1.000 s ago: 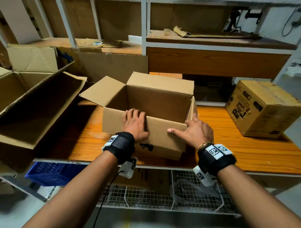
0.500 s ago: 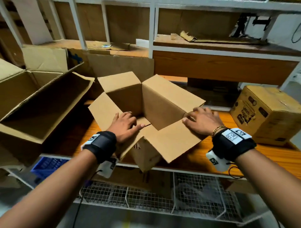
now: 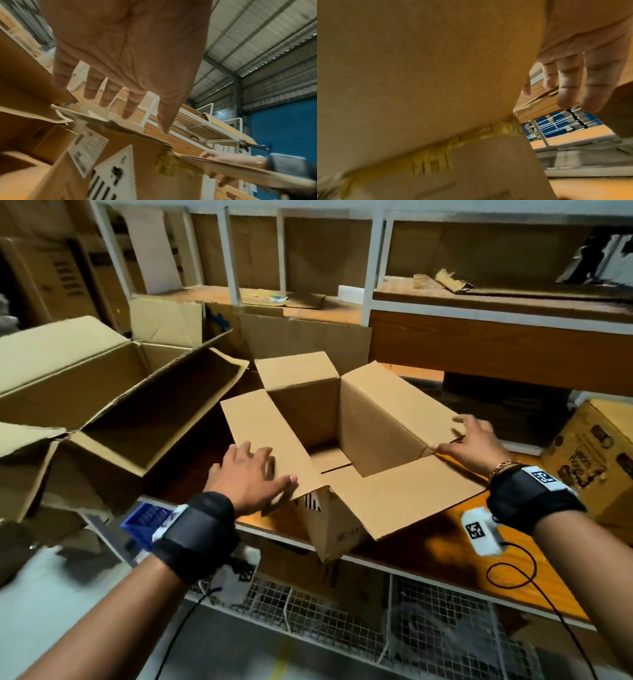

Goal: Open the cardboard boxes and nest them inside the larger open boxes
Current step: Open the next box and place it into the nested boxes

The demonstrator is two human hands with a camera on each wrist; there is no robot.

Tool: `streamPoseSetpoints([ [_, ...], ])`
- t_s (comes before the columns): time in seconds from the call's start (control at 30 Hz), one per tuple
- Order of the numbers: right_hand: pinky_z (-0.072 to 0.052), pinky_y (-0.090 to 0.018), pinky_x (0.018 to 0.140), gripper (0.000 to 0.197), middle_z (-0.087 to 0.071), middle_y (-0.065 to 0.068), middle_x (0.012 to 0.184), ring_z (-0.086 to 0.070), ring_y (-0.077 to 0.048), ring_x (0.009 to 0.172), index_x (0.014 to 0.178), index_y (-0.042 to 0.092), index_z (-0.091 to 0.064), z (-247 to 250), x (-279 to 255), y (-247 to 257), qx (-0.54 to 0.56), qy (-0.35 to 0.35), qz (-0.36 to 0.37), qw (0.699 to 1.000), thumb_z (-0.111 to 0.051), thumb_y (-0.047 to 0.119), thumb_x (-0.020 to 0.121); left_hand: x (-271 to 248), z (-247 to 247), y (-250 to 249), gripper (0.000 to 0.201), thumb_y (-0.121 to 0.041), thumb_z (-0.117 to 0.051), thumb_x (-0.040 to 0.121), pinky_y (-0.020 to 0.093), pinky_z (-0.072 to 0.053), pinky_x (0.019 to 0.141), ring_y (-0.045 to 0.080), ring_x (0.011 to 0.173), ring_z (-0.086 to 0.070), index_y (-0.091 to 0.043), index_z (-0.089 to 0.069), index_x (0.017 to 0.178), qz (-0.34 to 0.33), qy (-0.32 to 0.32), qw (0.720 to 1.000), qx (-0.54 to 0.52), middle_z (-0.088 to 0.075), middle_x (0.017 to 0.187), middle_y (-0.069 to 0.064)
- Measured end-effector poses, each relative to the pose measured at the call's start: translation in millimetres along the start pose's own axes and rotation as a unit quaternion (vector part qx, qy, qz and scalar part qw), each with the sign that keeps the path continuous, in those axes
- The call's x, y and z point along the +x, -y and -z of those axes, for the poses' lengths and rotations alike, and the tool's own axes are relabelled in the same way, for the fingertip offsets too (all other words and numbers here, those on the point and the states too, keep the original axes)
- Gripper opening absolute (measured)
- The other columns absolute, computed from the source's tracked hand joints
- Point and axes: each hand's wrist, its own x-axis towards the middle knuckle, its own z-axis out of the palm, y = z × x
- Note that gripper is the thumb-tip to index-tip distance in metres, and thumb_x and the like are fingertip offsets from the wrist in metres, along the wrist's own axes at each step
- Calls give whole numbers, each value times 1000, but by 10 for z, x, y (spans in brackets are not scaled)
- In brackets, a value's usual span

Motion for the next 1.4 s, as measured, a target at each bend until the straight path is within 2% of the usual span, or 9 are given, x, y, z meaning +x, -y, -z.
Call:
streamPoseSetpoints([
  [0.2,-45,-40,87,37,-56,-12,126,-55,-32,109,116,23,-47,-317,-150,-84,31,-24,43,998,-59,46,90,-549,-210,-402,82,-86,-13,79,47,-39,102,25,128,-35,-40,-28,145,-54,-1,998,16,-33,142,7],
  [0.4,-37,-31,101,38,-52,-1,144,-47,-25,133,141,34,-47,-560,-441,-19,140,86,115,980,-37,37,105,-338,-376,-497,99,-90,-12,75,48,-39,100,34,129,-38,-32,-5,154,34,46,992,-115,-33,145,13],
  [0.5,-33,-26,94,35,-54,3,142,-46,-19,133,133,33,-58,-565,-479,63,173,131,109,970,-46,40,101,-136,-399,-512,104,-90,-15,75,47,-40,105,39,130,-45,-27,9,154,55,65,988,-130,-32,151,21],
  [0.57,-32,-26,96,48,-47,4,148,-42,-19,136,143,36,-48,-514,-436,97,186,143,100,967,-56,43,96,-77,-422,-551,96,-87,-18,79,46,-43,101,42,126,-49,-34,15,152,46,50,991,-112,-30,152,23],
  [0.73,-34,-25,93,66,-45,-1,149,-47,-19,126,152,33,-31,-485,-415,101,190,131,97,968,-60,42,94,-311,-539,-636,74,-74,-30,89,56,-21,114,34,149,2,-46,-2,152,21,-31,987,-156,14,162,5],
  [0.87,-39,-37,105,60,-42,-3,152,-43,-25,135,150,39,-34,-621,-475,38,181,111,115,970,-51,55,94,-696,-837,-661,67,-73,-39,86,53,-28,111,24,138,-9,-44,-27,145,31,-143,960,-241,-9,145,-4],
  [1.07,-33,-43,111,72,-38,0,155,-35,-25,142,147,47,-34,-656,-509,45,145,110,125,975,-48,77,83,-399,-780,-688,68,-76,-27,87,49,-35,110,33,134,-36,-57,-4,147,44,-97,939,-326,-31,146,14],
  [1.27,-33,-39,113,85,-34,-2,157,-34,-21,142,150,45,-31,-622,-453,43,250,136,117,952,-71,63,76,-37,-743,-642,75,-72,-51,83,37,-41,104,31,121,-54,-49,-23,148,25,-51,926,-374,-55,131,20],
  [1.4,-34,-45,114,99,-32,-3,159,-35,-22,142,154,37,-25,-628,-407,64,266,153,117,945,-77,59,72,-14,-724,-632,88,-66,-59,83,36,-38,106,33,125,-49,-47,-7,152,18,-34,921,-388,-48,138,18],
])
